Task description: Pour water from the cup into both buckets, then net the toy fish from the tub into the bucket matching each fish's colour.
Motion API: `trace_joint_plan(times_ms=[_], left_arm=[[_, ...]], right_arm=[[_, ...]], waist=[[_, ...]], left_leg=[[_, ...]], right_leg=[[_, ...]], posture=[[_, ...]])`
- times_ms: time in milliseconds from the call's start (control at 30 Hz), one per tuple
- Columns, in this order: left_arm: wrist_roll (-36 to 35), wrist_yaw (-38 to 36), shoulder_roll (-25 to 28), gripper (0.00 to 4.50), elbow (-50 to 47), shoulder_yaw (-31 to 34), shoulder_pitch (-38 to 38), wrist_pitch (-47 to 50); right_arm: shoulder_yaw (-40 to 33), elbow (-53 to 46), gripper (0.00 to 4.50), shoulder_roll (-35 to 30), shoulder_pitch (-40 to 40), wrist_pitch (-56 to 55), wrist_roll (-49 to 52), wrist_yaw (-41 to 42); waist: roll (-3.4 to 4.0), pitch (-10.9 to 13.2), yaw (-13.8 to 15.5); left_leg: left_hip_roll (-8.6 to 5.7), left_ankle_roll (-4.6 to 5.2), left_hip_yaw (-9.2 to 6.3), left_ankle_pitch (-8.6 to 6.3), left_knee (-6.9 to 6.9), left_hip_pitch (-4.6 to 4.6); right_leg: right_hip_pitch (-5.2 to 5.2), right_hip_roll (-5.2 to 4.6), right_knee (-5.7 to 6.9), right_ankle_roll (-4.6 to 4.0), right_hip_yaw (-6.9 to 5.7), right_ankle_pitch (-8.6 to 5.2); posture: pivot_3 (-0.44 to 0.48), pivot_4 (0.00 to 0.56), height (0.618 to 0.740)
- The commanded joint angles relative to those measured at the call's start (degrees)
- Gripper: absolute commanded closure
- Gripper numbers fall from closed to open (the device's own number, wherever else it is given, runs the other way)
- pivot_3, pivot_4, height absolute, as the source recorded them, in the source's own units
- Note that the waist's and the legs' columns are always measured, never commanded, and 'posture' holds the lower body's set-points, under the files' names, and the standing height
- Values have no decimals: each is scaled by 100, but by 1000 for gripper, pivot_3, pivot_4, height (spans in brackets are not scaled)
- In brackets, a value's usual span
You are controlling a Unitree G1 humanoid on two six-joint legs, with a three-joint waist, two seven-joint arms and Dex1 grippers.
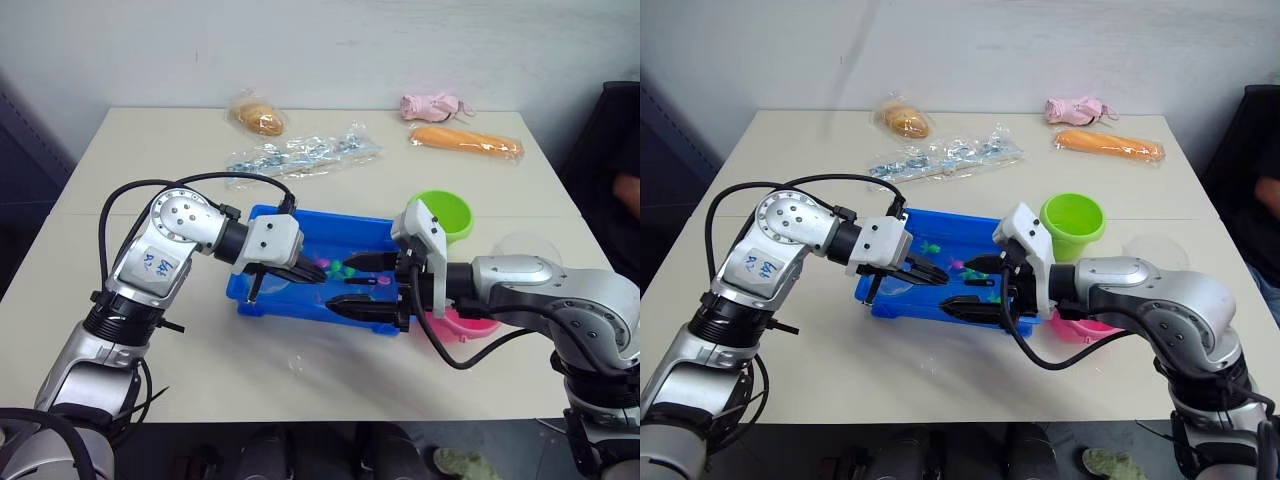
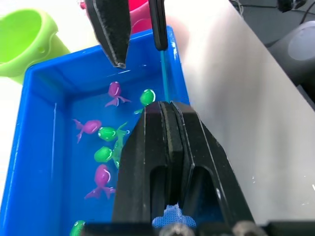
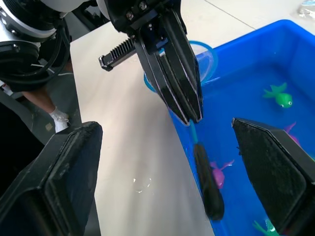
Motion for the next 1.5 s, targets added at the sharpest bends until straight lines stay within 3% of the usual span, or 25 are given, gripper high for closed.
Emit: trace_joint_plan(times_ms=[33, 100, 133, 300, 333, 700, 800, 967, 1033, 1500], left_arm=[[34, 110, -53, 4500, 48, 198, -131, -141], [38, 103, -52, 4500, 80, 202, -141, -165], [37, 101, -52, 4500, 86, 206, -142, -170], [-1, 67, -80, 4500, -21, 183, -88, -219], [-16, 53, -86, 4500, -53, 177, -72, -225], [-67, -58, 29, 4500, -238, 212, 64, -226], [-69, -61, 46, 4500, -290, 205, 87, -178], [-30, -177, 124, 4500, -383, 97, 105, -19], [36, -212, 142, 4500, -411, 20, 109, 56], [391, -176, -66, 4500, -366, -353, -47, 267]], right_arm=[[-131, -14, 795, 69, 65, -72, 34, 11], [-144, 15, 1669, 105, 105, -85, 24, 16], [-156, 28, 1888, 132, 131, -94, 29, 12], [-154, 61, 4206, 200, 287, -144, -15, 77], [-143, 64, 4418, 198, 308, -152, -30, 105], [-51, 72, 4418, -42, 487, -92, -186, 518], [-47, 10, 3575, -231, 527, -38, -284, 612], [-156, 27, 1270, -272, 519, -10, -257, 606], [-203, 66, 538, -269, 442, 73, -176, 602], [-282, 154, 538, 307, -141, 1054, 274, -413]], waist=[[0, 0, 0], [0, 0, -1], [0, 0, -2], [0, 0, 9], [0, 0, 8], [0, 0, 14], [0, 0, 33], [0, 0, 43], [0, 0, 49], [0, 0, 86]], left_leg=[[0, 0, 0, 0, 0, 0], [-1, 0, 1, 0, 0, 0], [-1, 0, 1, 0, 0, 0], [-2, 0, 3, 0, 0, 0], [-2, 0, 3, 0, 0, 0], [-2, 0, 3, 0, 1, 1], [-2, 0, 2, 0, 2, 0], [-1, 0, 3, 0, 2, 1], [-1, 0, 3, 0, 2, 1], [0, -1, 5, 0, 4, 1]], right_leg=[[0, 0, 0, 0, 0, 0], [0, 1, 0, 0, 0, 0], [0, 2, 0, 0, 0, 0], [0, 2, 0, 0, -1, 0], [0, 2, 0, 0, -1, 0], [0, 4, 0, 0, 0, 0], [0, 4, 0, 0, 1, 0], [1, 5, 1, 0, 0, 0], [1, 6, 1, 0, 1, 0], [2, 10, 2, 0, 2, 0]], posture=[[0, 150, 740], [0, 150, 740], [0, 150, 740], [0, 150, 740], [0, 150, 740], [0, 150, 740], [0, 150, 740], [0, 150, 740], [0, 150, 740], [0, 150, 740]])
